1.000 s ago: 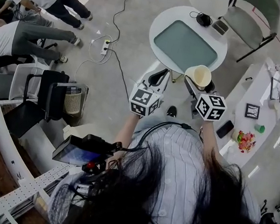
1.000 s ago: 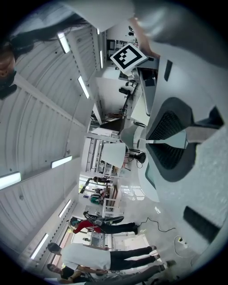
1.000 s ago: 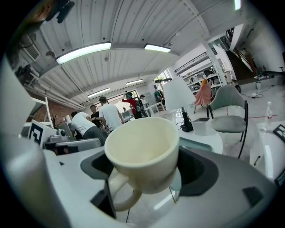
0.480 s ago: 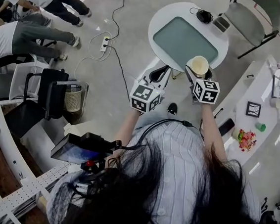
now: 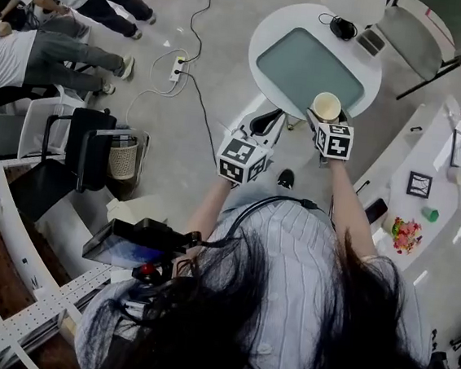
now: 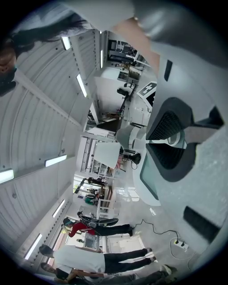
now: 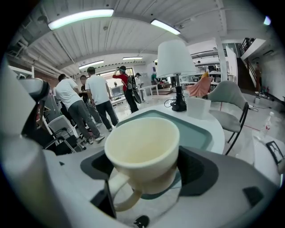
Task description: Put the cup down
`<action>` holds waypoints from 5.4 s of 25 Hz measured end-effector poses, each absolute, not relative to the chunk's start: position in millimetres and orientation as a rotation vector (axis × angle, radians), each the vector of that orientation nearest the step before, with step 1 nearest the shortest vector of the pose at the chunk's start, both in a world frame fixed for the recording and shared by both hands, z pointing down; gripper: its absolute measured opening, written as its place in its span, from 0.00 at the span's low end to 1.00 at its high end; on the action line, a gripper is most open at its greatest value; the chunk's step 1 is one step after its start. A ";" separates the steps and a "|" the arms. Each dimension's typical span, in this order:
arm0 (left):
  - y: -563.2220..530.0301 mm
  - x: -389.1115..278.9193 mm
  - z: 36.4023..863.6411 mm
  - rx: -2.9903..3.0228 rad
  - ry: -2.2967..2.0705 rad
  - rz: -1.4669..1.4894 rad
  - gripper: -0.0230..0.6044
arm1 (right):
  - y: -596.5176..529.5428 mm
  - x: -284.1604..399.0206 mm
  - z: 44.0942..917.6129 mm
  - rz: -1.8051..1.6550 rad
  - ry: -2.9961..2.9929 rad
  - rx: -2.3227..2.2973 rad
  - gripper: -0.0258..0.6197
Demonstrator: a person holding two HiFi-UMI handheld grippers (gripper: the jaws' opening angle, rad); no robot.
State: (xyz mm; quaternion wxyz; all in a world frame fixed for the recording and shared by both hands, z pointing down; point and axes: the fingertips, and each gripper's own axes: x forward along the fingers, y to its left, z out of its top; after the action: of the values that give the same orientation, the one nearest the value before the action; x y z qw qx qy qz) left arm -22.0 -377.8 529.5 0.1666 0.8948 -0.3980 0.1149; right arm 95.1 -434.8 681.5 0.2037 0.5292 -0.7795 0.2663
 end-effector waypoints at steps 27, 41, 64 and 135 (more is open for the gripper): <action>-381.1 -31.6 531.8 2.536 -1.180 0.353 0.09 | -435.4 105.1 661.0 0.757 -2.226 1.601 0.69; -366.8 -31.9 521.8 2.552 -1.181 0.311 0.09 | -406.2 83.3 575.3 0.790 -2.462 1.594 0.68; -236.9 -122.9 506.6 2.478 -1.329 0.222 0.09 | -283.9 -18.2 523.4 0.761 -2.637 1.438 0.40; 123.4 64.5 504.6 2.455 -1.328 0.259 0.09 | 128.8 129.0 487.7 0.561 -2.753 1.177 0.13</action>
State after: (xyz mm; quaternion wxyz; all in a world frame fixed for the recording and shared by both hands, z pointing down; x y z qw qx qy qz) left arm 64.5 123.4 504.6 0.1685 0.8632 -0.4671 0.0911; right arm 129.0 128.8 487.7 0.0476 0.3860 -0.9027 0.1838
